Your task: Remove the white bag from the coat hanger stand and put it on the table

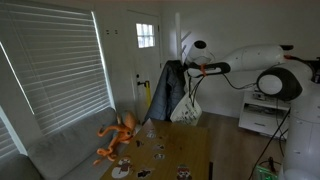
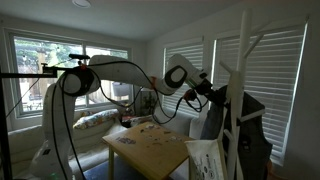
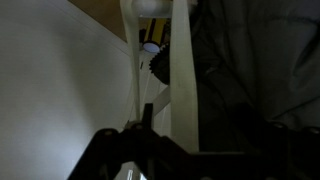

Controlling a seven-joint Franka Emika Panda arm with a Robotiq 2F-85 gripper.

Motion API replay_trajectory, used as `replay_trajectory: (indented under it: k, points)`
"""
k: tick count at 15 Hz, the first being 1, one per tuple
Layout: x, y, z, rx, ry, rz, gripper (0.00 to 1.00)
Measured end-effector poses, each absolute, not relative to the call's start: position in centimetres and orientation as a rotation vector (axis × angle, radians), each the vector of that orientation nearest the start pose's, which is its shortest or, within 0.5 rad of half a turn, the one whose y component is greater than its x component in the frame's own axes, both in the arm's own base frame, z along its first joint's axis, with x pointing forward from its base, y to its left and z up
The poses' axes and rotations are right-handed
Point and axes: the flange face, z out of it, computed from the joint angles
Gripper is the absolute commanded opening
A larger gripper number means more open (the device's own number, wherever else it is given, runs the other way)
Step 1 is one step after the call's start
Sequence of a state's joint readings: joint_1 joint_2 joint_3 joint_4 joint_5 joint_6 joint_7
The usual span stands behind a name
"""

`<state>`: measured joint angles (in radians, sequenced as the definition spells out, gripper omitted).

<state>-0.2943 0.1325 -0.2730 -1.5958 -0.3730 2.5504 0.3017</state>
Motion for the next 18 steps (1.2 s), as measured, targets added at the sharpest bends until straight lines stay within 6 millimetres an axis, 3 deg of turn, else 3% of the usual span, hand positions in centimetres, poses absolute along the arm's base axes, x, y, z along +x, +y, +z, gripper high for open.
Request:
replay_trajectory:
  k: [7,8,13,18]
  points:
    - [56.6,-34.1,65.1,-3.144,1.05,-1.364,0.05]
    - [56.6,-34.1,65.1,-3.139,1.051,-1.364,0.01]
    - [56.5,-34.0,65.8,-3.132,1.052,-1.382,0.01]
    - [55.5,-33.5,67.8,-3.164,1.045,-1.44,0.01]
